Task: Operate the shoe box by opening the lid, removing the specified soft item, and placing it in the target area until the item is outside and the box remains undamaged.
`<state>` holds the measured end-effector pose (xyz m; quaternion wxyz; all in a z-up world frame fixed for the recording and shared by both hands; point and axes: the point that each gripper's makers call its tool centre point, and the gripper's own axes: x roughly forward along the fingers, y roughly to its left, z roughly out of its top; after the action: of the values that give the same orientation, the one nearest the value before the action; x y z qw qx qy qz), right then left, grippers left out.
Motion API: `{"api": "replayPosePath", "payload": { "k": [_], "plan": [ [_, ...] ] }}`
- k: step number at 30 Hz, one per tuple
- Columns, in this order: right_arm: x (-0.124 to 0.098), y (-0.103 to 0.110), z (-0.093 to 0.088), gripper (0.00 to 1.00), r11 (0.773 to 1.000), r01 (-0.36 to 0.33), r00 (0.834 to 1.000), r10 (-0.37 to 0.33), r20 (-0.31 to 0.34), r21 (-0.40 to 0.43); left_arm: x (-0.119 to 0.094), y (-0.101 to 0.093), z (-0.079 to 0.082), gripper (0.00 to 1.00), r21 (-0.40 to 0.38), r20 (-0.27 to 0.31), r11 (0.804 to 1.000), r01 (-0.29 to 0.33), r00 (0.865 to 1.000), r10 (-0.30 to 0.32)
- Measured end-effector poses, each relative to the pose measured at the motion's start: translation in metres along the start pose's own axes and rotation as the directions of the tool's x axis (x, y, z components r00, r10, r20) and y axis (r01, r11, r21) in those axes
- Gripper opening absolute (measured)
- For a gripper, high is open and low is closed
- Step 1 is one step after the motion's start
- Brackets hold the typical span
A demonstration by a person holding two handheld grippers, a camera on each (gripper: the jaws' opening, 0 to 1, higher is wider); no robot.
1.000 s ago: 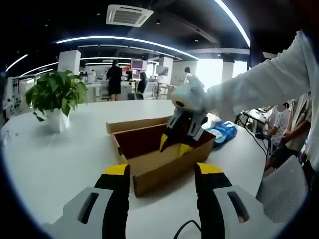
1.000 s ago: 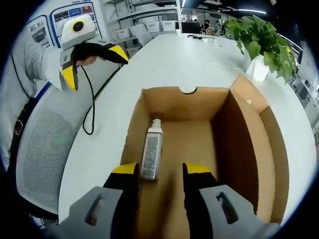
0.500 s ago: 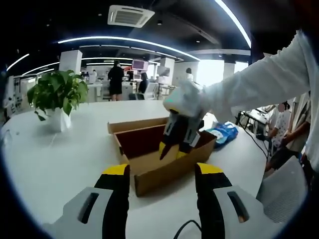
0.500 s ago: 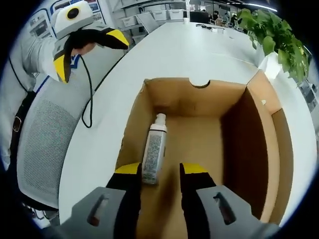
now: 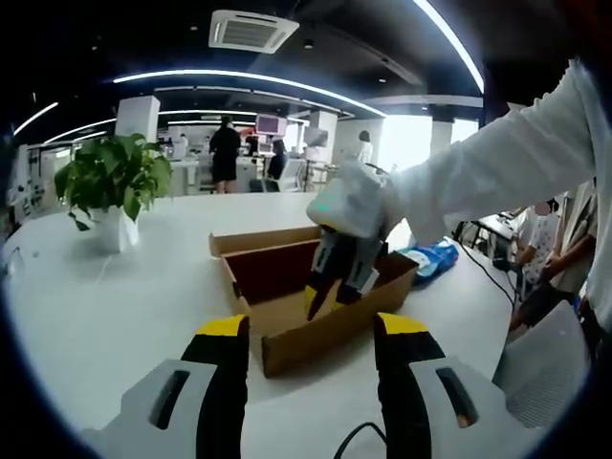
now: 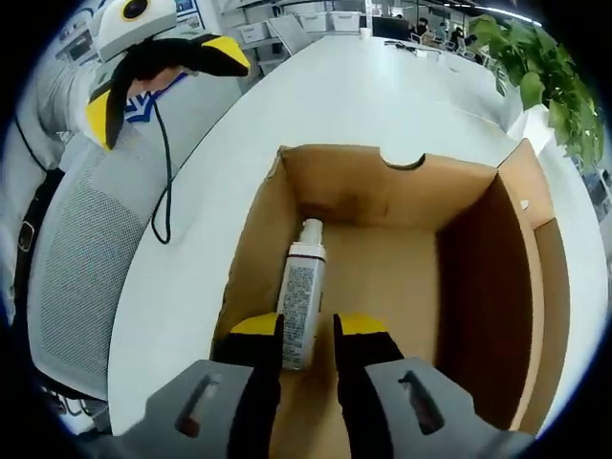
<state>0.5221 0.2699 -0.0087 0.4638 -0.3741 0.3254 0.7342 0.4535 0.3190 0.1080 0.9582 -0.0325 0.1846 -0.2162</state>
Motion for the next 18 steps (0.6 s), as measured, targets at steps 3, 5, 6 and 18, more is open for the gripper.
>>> {"api": "replayPosePath", "payload": {
  "k": [3,5,6,18],
  "plan": [
    [-0.0004,-0.0012,0.0005,0.17,1.0,0.007,1.0,-0.007,0.002,0.003,0.0004,-0.0001,-0.0011,0.53,0.001,-0.002,1.0,0.001,1.0,-0.001],
    [-0.0008,-0.0025,0.0,0.16,1.0,0.006,1.0,-0.006,0.005,0.006,0.0005,-0.0003,-0.0008,0.53,0.001,-0.002,1.0,0.001,1.0,-0.001],
    [-0.0016,-0.0028,-0.0001,0.14,1.0,0.007,1.0,-0.007,0.006,0.008,0.0004,-0.0001,-0.0004,0.53,0.002,-0.001,1.0,0.0,1.0,0.0],
    [-0.0034,-0.0073,-0.0046,0.15,1.0,0.02,1.0,-0.02,-0.011,0.012,0.0008,0.0002,-0.0002,0.53,0.002,0.0,1.0,0.0,1.0,0.0]
  ]
}}
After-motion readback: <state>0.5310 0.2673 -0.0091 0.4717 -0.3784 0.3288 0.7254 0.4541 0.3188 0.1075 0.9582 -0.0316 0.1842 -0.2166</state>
